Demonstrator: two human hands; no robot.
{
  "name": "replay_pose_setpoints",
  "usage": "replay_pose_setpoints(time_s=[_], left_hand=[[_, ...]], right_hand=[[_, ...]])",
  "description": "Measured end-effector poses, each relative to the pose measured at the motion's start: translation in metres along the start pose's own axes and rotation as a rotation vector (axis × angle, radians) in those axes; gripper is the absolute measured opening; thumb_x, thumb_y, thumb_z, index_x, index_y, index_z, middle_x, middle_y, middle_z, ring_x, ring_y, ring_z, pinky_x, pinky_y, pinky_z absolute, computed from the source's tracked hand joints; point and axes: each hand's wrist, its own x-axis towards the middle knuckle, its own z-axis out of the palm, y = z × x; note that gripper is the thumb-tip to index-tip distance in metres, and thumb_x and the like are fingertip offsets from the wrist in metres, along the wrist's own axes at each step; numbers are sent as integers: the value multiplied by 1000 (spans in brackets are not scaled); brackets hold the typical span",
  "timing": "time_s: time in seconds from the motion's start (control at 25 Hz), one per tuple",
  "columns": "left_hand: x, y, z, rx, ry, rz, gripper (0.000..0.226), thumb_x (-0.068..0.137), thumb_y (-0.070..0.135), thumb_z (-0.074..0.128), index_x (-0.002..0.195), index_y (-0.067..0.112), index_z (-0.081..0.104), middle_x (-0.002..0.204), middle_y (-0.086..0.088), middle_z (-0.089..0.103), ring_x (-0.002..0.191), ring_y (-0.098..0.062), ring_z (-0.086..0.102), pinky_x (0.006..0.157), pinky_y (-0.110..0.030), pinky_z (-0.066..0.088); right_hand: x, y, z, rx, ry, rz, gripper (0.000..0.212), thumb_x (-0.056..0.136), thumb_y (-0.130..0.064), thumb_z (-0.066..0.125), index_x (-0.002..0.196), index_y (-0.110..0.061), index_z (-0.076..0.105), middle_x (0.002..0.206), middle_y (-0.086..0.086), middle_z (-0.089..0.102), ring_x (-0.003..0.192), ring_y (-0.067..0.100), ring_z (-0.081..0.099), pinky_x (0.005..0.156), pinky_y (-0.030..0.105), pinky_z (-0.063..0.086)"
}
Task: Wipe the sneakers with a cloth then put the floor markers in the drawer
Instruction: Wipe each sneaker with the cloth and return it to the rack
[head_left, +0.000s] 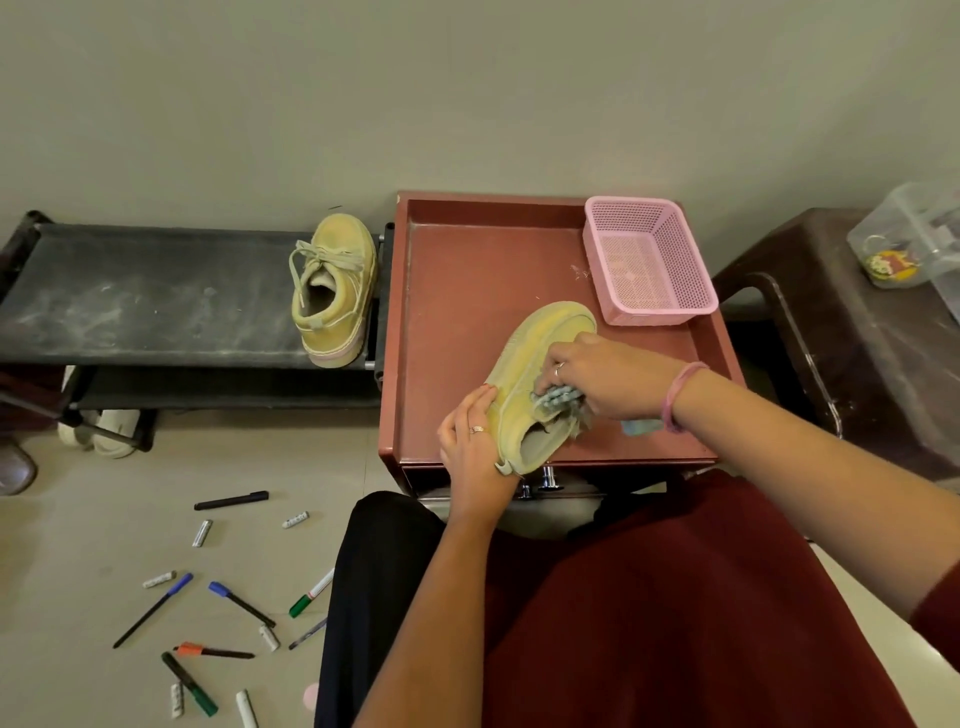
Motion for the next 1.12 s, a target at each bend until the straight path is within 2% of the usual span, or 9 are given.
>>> replay_pose_setpoints(time_s=[0.16,0.28,0.4,0.48,0.68,0.8,0.88,1.0,1.12], left_hand=[[-3,3,1,12,-16,4,76,80,28,74,143,20,33,147,7,31,124,-11,17,108,-47,28],[0,3,0,31,-22,-15,75,81,24,73,144,21,32,148,8,30,125,-12,17,109,-48,28],[3,-1,0,12,-48,-58,82,77,31,77,144,24,30,147,11,29,126,-12,18,108,-43,26],[1,-1,-1,7,-50,-59,83,77,34,77,144,26,29,147,12,28,128,-13,18,108,-43,26],[-1,3,0,39,-47,-33,77,81,35,72,144,23,31,149,11,28,128,-14,18,108,-44,25],[1,3,-1,56,-62,-48,77,81,27,72,145,23,29,149,11,27,129,-14,17,110,-47,26],[1,3,-2,51,-70,-64,80,80,27,74,145,25,28,149,12,26,129,-14,17,110,-46,26],[0,-1,-1,54,-46,-38,76,81,34,72,144,25,31,148,11,28,130,-15,21,107,-43,28],[0,-2,1,94,-53,-17,73,83,37,68,145,25,31,148,12,27,131,-16,21,108,-46,29]], right_hand=[[-3,9,-33,59,-209,37,35,83,0,49,110,-16,65,106,5,60,95,23,57,86,39,48],[18,10,-41,63,-2,99,36,81,2,50,108,-14,67,105,6,62,98,25,58,87,39,47],[28,-19,-19,-67,75,39,45,88,-2,50,128,-21,55,121,1,56,108,22,51,93,31,41],[14,-30,-6,-178,60,-41,44,91,-10,52,133,-24,48,126,-2,52,107,21,47,92,27,35],[-16,-3,-33,74,-144,64,39,82,-5,58,114,-25,66,108,-2,66,100,19,59,87,35,49],[11,-7,-36,19,54,179,38,84,-3,55,116,-21,64,114,1,64,107,24,57,90,35,48],[26,-29,-22,-84,138,216,35,90,-11,55,124,-19,58,121,1,58,108,25,51,92,33,44],[4,-76,15,-313,211,-11,30,89,-14,51,119,-14,58,114,2,59,97,19,52,89,30,43],[-14,-66,16,-276,288,-118,38,73,-14,67,110,-23,68,104,-6,66,84,13,57,78,23,46]])
